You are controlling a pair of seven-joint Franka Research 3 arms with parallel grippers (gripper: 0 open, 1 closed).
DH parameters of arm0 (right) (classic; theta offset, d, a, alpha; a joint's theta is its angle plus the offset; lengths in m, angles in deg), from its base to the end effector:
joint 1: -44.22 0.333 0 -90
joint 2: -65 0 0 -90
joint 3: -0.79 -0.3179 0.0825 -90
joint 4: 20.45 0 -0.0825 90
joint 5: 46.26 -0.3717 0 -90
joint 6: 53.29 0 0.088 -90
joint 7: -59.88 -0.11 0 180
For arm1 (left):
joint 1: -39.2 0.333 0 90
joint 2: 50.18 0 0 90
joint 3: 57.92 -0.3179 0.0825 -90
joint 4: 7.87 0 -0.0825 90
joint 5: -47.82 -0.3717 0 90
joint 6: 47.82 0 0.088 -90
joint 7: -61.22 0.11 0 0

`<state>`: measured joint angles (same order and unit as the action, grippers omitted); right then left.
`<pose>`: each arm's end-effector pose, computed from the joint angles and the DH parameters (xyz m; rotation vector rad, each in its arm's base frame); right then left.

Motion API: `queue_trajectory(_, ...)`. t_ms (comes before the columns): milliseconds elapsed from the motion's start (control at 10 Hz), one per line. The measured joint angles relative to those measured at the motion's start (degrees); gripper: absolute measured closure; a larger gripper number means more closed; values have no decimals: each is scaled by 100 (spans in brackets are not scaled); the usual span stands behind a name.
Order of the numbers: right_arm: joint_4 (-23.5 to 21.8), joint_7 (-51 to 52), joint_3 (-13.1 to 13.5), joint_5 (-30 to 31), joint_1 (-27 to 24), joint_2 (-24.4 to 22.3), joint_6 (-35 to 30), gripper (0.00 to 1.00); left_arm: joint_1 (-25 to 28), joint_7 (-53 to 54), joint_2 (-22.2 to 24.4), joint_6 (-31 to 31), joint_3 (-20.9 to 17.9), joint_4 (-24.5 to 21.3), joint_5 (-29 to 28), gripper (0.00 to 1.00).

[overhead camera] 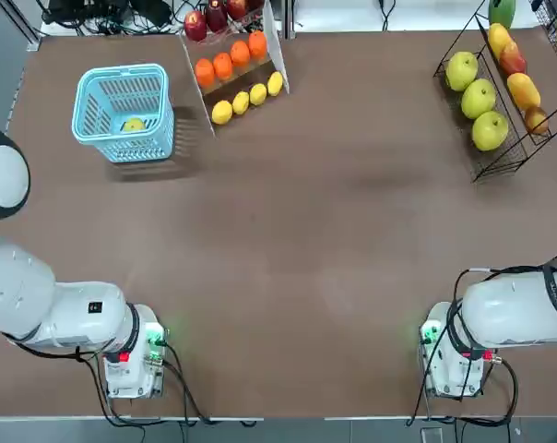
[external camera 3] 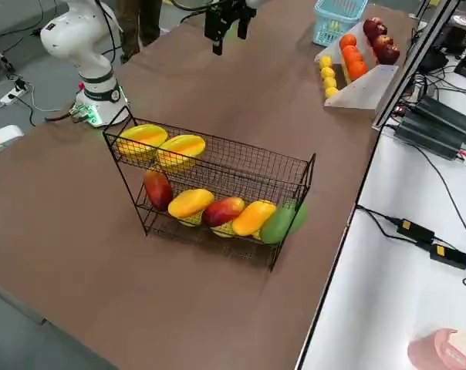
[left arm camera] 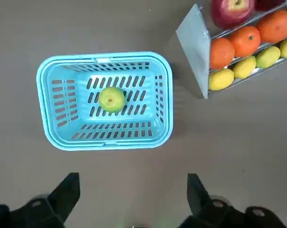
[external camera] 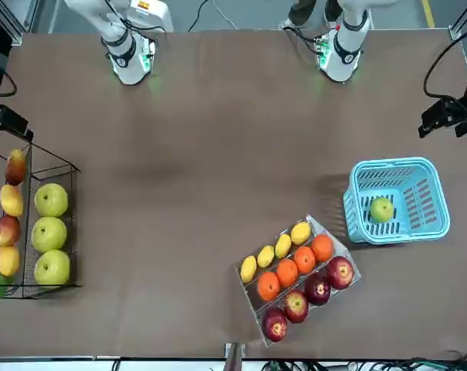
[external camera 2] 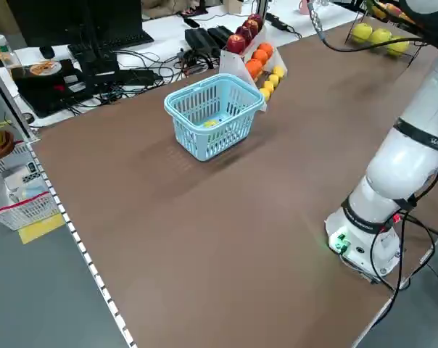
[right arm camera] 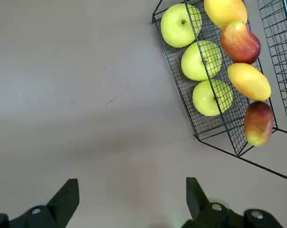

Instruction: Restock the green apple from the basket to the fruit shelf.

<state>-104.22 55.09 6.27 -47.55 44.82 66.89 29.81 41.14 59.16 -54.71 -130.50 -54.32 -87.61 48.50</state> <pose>0.5386 -0.0423 0.6447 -3.1107 0.2597 0.0695 0.5536 -0.0158 0.6503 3.1254 0.0090 -0.0439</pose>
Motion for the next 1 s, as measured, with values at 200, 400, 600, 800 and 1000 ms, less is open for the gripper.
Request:
queue_trajectory(200,1,-4,1,0,0,0,0,0,94,0,7,-264,-7,-355,-2,0)
queue_trajectory(400,0,-5,-1,-2,0,0,-1,0,403,17,10,-598,-22,-641,-2,0)
queue_trajectory(600,0,-6,-5,-3,1,0,-2,0,579,24,32,-1074,-34,-1019,-2,0)
queue_trajectory(800,0,-8,-4,-3,0,0,-35,0,610,23,54,-1670,-38,-1521,-2,0)
queue_trajectory(1000,0,-9,-3,-3,0,0,-57,0,635,23,59,-2322,-40,-2063,-49,0)
